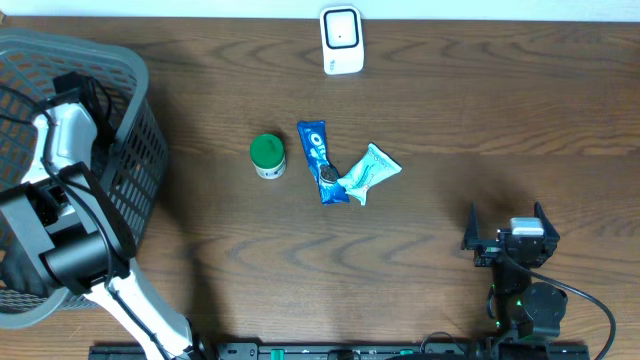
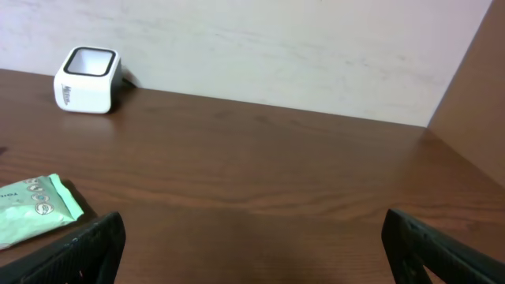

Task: Scan the item barcode
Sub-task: 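Reach into the basket toward the orange item with the left gripper, then lift the orange item out of the basket with the left gripper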

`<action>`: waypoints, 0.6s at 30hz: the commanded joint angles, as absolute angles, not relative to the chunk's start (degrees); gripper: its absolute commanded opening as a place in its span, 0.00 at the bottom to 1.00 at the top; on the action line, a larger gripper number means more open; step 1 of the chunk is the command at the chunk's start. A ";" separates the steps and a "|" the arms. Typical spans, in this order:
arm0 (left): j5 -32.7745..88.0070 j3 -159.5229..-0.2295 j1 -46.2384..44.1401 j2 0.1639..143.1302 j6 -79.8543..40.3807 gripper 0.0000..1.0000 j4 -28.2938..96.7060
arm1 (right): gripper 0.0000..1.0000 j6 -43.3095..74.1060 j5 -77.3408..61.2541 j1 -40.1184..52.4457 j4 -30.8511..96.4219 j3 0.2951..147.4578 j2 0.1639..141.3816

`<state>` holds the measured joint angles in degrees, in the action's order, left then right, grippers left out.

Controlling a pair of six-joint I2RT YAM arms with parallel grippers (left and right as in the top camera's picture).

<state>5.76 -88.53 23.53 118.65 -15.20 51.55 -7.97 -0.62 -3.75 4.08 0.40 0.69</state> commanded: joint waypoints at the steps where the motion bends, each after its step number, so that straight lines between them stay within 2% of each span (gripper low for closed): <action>1: 6.00 -88.51 23.62 119.17 -15.11 0.41 51.05 | 0.99 -7.33 -0.51 -4.03 4.34 0.34 0.38; 3: 6.00 -88.64 23.70 118.91 -15.11 0.38 50.85 | 0.99 -7.33 -0.51 -4.03 4.34 0.34 0.38; 7: 5.98 -90.61 24.18 117.12 -15.11 0.12 52.25 | 0.99 -7.33 -0.51 -4.03 4.34 0.34 0.38; 12: 6.00 -94.76 25.12 111.15 -15.11 0.10 55.51 | 0.99 -7.33 -0.51 -4.03 4.34 0.34 0.38; 18: 6.02 -98.39 25.85 97.03 -15.90 0.10 55.96 | 0.99 -7.33 -0.51 -4.03 4.34 0.34 0.38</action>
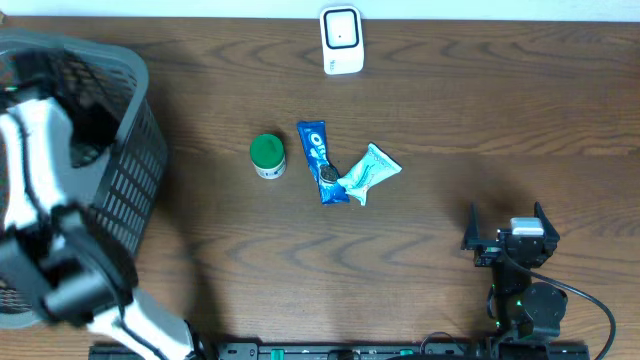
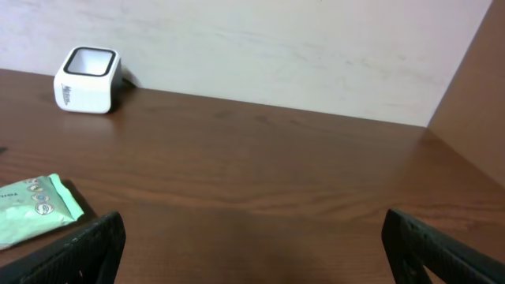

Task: Scan the item barcode
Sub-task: 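Lift the orange item out of the basket with the left gripper, then carry the orange box right and set it beside the wipes pack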

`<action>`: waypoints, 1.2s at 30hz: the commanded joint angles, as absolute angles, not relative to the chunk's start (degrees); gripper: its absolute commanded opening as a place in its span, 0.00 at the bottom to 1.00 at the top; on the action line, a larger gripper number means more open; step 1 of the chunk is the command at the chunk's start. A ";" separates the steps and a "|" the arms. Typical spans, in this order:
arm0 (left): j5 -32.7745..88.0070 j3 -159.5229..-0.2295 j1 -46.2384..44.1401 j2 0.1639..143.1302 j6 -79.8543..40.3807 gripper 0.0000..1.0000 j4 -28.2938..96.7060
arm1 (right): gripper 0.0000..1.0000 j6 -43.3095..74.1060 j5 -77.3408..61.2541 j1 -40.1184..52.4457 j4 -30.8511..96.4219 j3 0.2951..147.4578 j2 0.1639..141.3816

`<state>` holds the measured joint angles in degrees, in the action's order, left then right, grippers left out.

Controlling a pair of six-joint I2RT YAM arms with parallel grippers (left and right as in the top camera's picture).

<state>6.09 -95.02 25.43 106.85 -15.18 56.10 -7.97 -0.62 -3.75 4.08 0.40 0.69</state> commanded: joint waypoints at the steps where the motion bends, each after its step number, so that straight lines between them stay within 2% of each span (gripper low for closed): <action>1: 6.04 -98.39 25.78 94.21 -16.99 0.10 55.64 | 0.99 -7.35 -0.51 -4.03 4.34 0.34 0.38; 6: 11.33 -98.39 23.35 83.05 -18.76 0.10 56.55 | 0.99 -7.33 -0.51 -4.03 4.34 0.34 0.38; 9: 14.57 -98.39 18.35 78.78 -18.76 0.10 58.70 | 0.99 -7.33 -0.51 -4.03 4.34 0.34 0.38; 15: 14.55 -97.91 -0.40 78.13 -18.72 0.10 62.94 | 0.99 -7.35 -0.51 -4.03 4.34 0.34 0.38; 19: 13.47 -96.49 -15.27 81.62 -18.50 0.10 62.22 | 0.99 -7.35 -0.51 -4.03 4.34 0.34 0.38; 25: 12.38 -96.44 -30.26 91.66 -17.87 0.10 58.70 | 0.99 -7.33 -0.51 -4.03 4.34 0.34 0.38; 36: 12.40 -96.44 -43.44 112.20 -9.93 0.10 50.50 | 0.99 -7.33 -0.51 -4.03 4.34 0.34 0.38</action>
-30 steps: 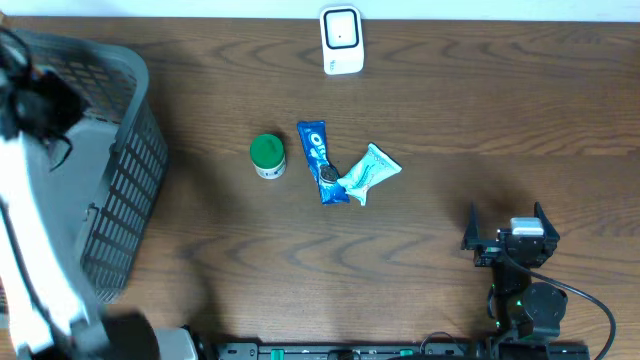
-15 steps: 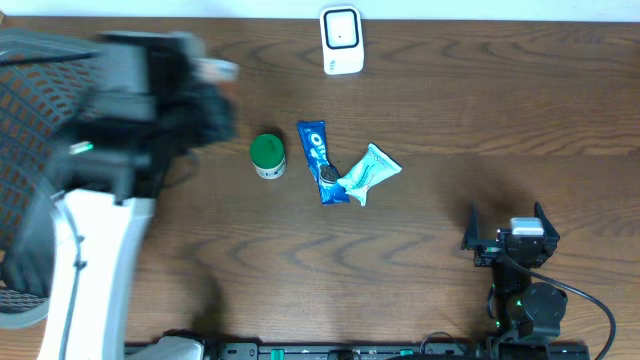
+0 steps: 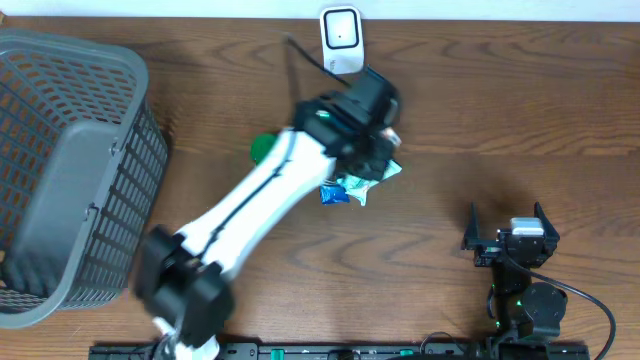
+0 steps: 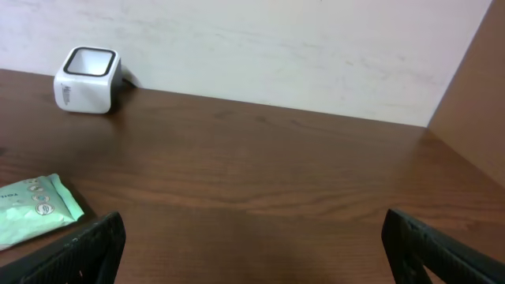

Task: Scan the item barcode
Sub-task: 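Carry the orange box right and set it beside the wipes pack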

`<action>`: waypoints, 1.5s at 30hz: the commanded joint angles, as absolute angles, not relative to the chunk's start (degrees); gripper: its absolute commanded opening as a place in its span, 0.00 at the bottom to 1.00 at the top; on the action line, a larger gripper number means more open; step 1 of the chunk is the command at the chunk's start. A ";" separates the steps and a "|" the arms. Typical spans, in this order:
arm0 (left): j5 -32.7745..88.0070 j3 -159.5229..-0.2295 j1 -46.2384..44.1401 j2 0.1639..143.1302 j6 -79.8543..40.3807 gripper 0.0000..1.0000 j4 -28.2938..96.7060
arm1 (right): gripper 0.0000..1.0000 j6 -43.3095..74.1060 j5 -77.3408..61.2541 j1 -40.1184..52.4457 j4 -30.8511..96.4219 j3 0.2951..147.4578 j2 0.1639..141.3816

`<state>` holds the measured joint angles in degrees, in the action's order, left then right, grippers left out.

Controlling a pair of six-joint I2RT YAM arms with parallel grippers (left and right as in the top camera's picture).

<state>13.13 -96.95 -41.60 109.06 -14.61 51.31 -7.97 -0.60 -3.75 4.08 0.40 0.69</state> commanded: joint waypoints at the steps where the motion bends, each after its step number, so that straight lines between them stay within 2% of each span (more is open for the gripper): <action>1: 12.40 -96.44 -44.05 113.65 -8.97 0.10 49.93 | 0.99 -7.35 -0.51 -4.03 4.34 0.34 0.38; 13: 12.38 -96.44 -49.01 126.26 -4.12 0.11 43.16 | 0.99 -7.33 -0.51 -4.03 4.34 0.34 0.38; 16: 12.32 -96.44 -48.99 126.58 -1.48 0.29 42.83 | 0.99 -7.33 -0.51 -4.03 4.34 0.34 0.38; 25: 5.04 -96.44 -48.99 126.56 -0.99 0.33 42.26 | 0.99 -7.33 -0.51 -4.03 4.34 0.34 0.38; 30: 4.80 -96.47 -48.99 126.56 -0.60 0.51 42.26 | 0.99 -7.33 -0.51 -4.03 4.34 0.34 0.38; 38: 1.43 -97.34 -48.99 125.32 -0.38 0.57 43.11 | 0.99 -7.35 -0.51 -4.03 4.34 0.34 0.38; 45: 0.36 -97.97 -48.99 116.55 0.23 0.64 45.04 | 0.99 -7.33 -0.51 -4.03 4.34 0.34 0.38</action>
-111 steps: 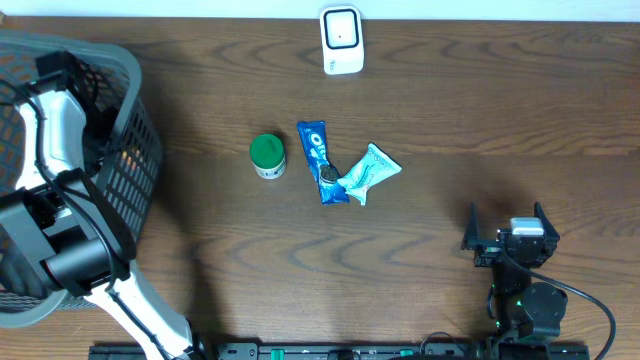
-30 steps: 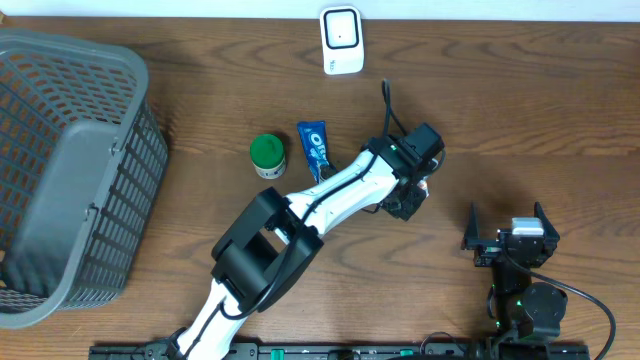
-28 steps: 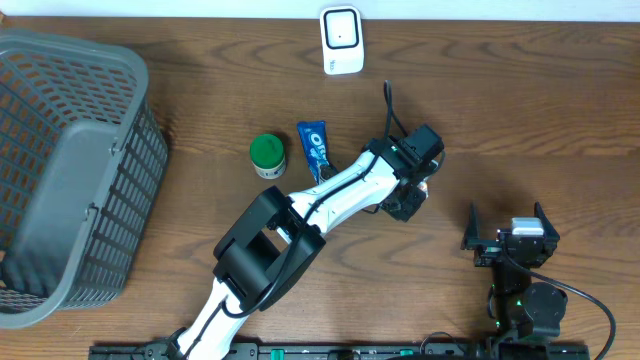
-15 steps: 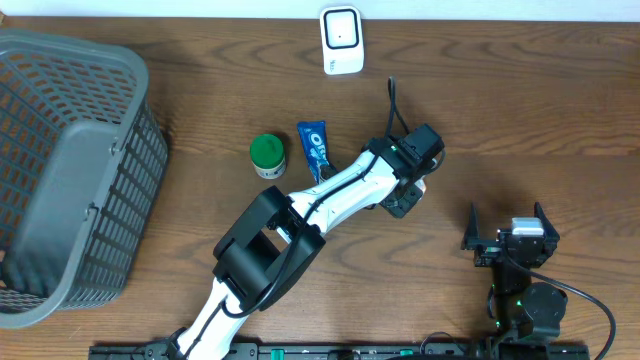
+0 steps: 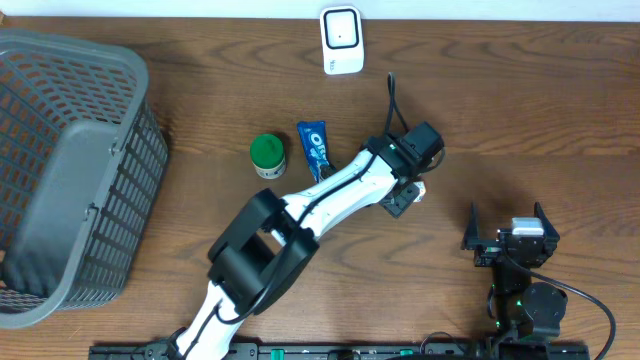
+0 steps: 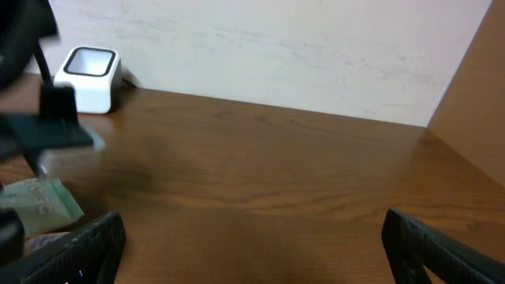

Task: Scan the item barcode
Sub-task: 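Carry the orange box right and set it beside the wipes pack, then retract the left arm back to the basket side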

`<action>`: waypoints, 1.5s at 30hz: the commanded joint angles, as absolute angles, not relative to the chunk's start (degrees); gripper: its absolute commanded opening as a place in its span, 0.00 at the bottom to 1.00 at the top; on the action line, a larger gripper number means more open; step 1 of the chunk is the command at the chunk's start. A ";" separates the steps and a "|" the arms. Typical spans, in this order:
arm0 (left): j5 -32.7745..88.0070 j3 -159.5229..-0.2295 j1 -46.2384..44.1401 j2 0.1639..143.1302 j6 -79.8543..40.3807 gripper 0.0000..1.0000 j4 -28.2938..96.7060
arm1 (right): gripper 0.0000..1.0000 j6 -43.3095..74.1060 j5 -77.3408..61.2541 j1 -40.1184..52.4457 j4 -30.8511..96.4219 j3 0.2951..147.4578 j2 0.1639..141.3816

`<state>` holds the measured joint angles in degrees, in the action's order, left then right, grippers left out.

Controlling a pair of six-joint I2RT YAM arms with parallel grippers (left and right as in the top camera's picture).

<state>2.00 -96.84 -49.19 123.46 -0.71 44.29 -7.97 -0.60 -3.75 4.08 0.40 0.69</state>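
Observation:
The white barcode scanner (image 5: 341,40) (image 6: 88,78) stands at the table's far edge. A blue snack pack (image 5: 314,146) and a green-lidded tub (image 5: 267,155) lie mid-table. In the overhead view my left arm covers the mint-green packet (image 6: 38,203), which the right wrist view shows flat on the wood. My left gripper (image 5: 407,196) hangs over that packet's right end, blurred in the right wrist view, so its jaws are unreadable. At the front right my right gripper (image 5: 505,228) (image 6: 252,252) stands open with nothing between its fingers.
A large grey mesh basket (image 5: 60,48) fills the left side of the table. The white left arm (image 5: 320,195) stretches diagonally from the front left across the middle. A pale wall runs behind the scanner.
My left arm has swung from over the snack pack and packet, near the scanner, to lower and further right, its gripper now at the mint-green packet's right end. The right arm has not moved.
My left arm was over the basket at the far left, and still there a moment later, blurred. Then it was stretched across the middle over the items. Now its gripper is at the mint-green packet. The right gripper has stayed open at the front right.

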 commanded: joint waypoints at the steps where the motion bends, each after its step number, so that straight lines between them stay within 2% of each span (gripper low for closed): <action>1: 0.36 -97.97 -48.99 114.63 0.23 0.65 45.52 | 0.99 -7.33 -0.51 -4.03 4.34 0.34 0.38; 8: -1.08 -97.97 -47.86 101.51 0.40 0.72 45.04 | 0.99 -7.33 -0.51 -4.03 4.34 0.34 0.38; 17: -16.91 -97.97 -40.60 82.91 0.43 0.88 37.08 | 0.99 -7.33 -0.51 -4.03 4.34 0.34 0.38; 28: -20.25 -97.97 -23.11 68.71 0.40 0.89 35.09 | 0.99 -7.33 -0.51 -4.03 4.34 0.34 0.38; 45: -20.25 -97.93 -7.22 64.93 4.27 0.90 36.64 | 0.99 -5.34 -1.80 -4.03 4.27 0.32 0.38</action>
<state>-19.68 -97.12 -8.93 65.19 2.44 36.23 -7.77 -0.69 -3.75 4.08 0.40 0.69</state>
